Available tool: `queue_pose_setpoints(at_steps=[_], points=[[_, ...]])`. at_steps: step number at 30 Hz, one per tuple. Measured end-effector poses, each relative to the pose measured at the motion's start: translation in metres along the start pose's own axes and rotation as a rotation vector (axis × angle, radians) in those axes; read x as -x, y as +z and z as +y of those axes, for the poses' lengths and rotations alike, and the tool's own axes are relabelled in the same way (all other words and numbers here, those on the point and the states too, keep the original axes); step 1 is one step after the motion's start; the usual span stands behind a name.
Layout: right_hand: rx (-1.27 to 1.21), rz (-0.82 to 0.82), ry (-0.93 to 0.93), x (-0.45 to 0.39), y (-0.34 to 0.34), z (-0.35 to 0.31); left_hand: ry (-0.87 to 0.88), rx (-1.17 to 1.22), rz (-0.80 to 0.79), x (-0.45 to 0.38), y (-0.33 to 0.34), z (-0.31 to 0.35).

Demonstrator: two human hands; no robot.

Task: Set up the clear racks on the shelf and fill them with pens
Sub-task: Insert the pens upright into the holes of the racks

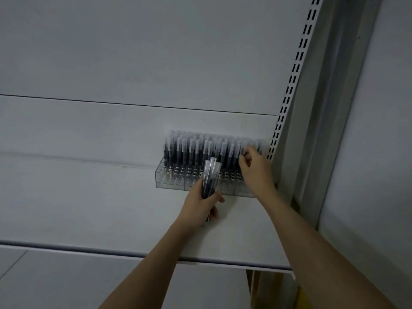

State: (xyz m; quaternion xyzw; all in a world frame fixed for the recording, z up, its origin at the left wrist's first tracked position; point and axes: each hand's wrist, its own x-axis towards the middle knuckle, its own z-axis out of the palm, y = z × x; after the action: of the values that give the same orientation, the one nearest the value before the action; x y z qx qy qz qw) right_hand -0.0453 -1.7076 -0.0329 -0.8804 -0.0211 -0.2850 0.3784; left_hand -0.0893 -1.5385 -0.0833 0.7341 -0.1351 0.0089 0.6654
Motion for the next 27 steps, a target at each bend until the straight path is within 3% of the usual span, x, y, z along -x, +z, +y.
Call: queue_pose_setpoints(at_steps=[6, 10, 13, 19, 27], points=[[0.083, -0.089, 0.095, 0.001, 0.005, 0.006, -0.005, 0.002, 0.001, -0.001, -0.001, -0.001], [0.030, 0.059, 0.130, 0.013, 0.004, 0.005, -0.009, -0.002, 0.003, -0.002, 0.000, -0.002], [-0.193, 0.168, 0.147, 0.042, 0.007, -0.005, -0.009, -0.006, 0.006, -0.002, 0.000, -0.002], [-0.579, -0.036, 0.316, 0.086, 0.029, -0.002, 0.000, 0.026, -0.042, 0.000, 0.001, 0.004], [-0.668, -0.089, 0.295, 0.085, 0.026, -0.003, 0.024, -0.040, -0.106, 0.002, 0.004, 0.001]])
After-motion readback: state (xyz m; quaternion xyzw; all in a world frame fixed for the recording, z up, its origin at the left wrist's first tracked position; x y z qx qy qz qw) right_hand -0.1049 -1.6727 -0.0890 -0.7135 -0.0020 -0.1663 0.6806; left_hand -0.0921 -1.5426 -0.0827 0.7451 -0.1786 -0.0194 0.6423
